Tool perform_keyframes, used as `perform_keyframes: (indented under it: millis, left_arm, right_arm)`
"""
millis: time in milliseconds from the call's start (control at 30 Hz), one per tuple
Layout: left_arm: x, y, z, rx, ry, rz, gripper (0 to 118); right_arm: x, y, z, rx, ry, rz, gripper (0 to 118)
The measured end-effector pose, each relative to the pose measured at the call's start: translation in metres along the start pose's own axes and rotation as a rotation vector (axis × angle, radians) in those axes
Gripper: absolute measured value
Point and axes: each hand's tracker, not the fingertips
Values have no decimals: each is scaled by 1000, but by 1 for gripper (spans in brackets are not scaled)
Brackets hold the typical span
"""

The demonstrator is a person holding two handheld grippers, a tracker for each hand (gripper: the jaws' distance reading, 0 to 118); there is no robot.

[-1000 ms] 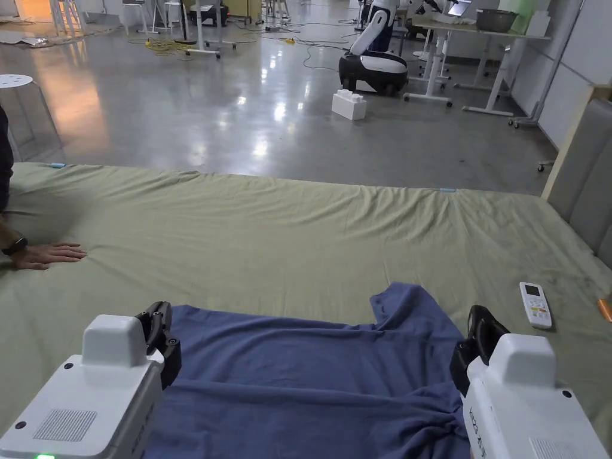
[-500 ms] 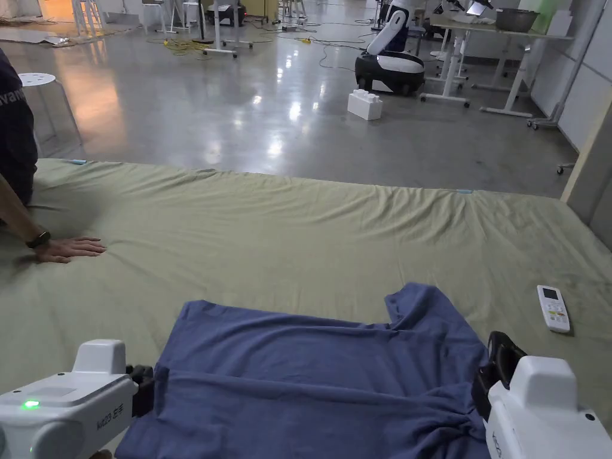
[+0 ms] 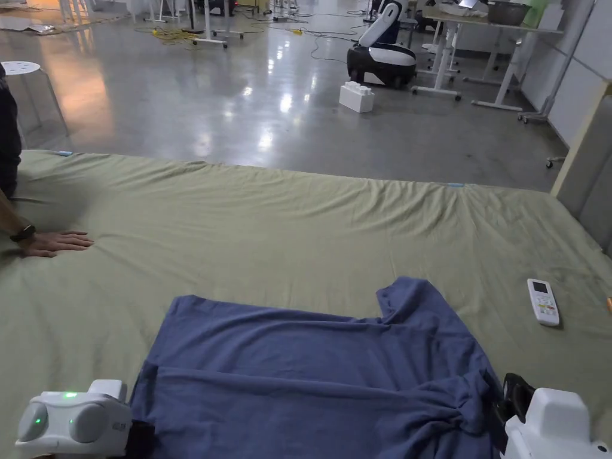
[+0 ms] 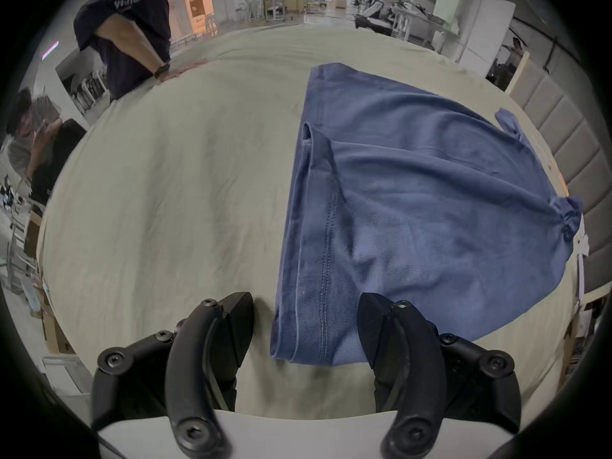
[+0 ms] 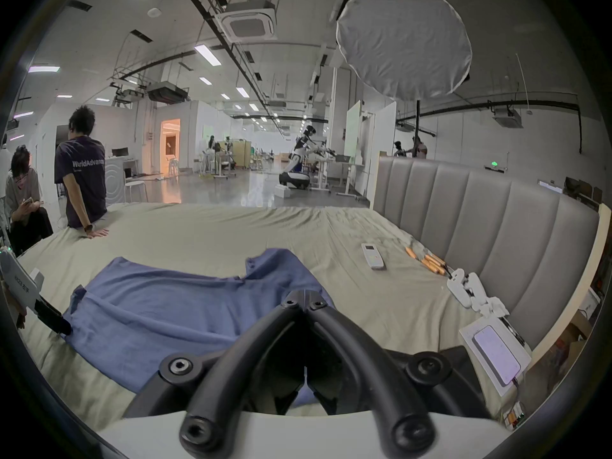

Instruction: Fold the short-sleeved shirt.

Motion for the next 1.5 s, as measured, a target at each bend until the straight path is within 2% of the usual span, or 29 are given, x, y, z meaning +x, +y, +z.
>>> perform_keyframes:
  millis: [100, 133, 200, 267, 300, 333, 367, 400, 433, 467, 567, 633, 700, 800, 833, 900, 967, 1033, 1133, 1300, 1500]
  left_arm:
    - [6, -1, 3, 5, 4, -11, 39]
    - [9, -2, 4, 5, 2, -22, 21]
    - [9, -3, 6, 9, 0, -48, 10]
    - [6, -4, 7, 9, -24, -50, 10]
    - [4, -4, 9, 10, -29, -49, 10]
    - [2, -4, 11, 14, -37, -40, 9]
    - [0, -5, 13, 17, -42, -32, 9]
    - [-1, -5, 14, 21, -42, -26, 9]
    - [-2, -6, 15, 22, -44, -23, 9]
    - [-2, -7, 16, 24, -45, -25, 9]
    - [-4, -8, 14, 29, -46, -23, 9]
    - [-4, -8, 14, 29, -46, -21, 9]
    - [-3, -9, 15, 27, -46, -25, 9]
    - [-3, -9, 15, 25, -48, -25, 9]
    - [-2, -10, 16, 24, -49, -21, 9]
    - [-3, -10, 17, 25, -50, -17, 9]
    - [-5, -10, 15, 25, -48, -22, 9]
    - [-5, -10, 14, 26, -45, -24, 9]
    - [-2, -11, 17, 35, -42, -22, 9]
    - [-7, -11, 30, 80, -52, -10, 9]
    - [-14, 3, 68, 150, -98, 1, 8]
  right_arm:
    - [12, -8, -5, -72, -19, -5, 0]
    - [17, -11, -7, -100, -21, -25, 0]
    - [27, -15, -17, -189, -13, -28, 0]
    - [37, -24, -30, -332, 6, -94, 1]
    - [40, -23, -38, -354, 26, -64, 2]
    - [43, -25, -45, -391, 40, -90, 6]
    - [45, -27, -51, -422, 47, -89, 20]
    - [47, -29, -59, -482, 66, -80, 41]
    - [47, -31, -68, -521, 76, -81, 67]
    - [45, -32, -76, -565, 90, -64, 78]
    - [38, -41, -104, -667, 140, -40, 79]
    - [32, -49, -121, -719, 138, -22, 81]
    - [25, -61, -137, -777, 121, 24, 81]
    - [19, -81, -148, -884, 146, 97, 76]
    - [19, -81, -144, -844, 144, 94, 75]
    - [20, -76, -136, -820, 151, 107, 60]
    - [20, -76, -130, -821, 183, 87, 37]
    - [15, -79, -128, -811, 188, 113, 15]
    - [9, -82, -124, -788, 182, 150, 9]
    - [15, -69, -113, -741, 165, 108, 7]
    - [31, -23, -95, -661, 176, 70, 7]
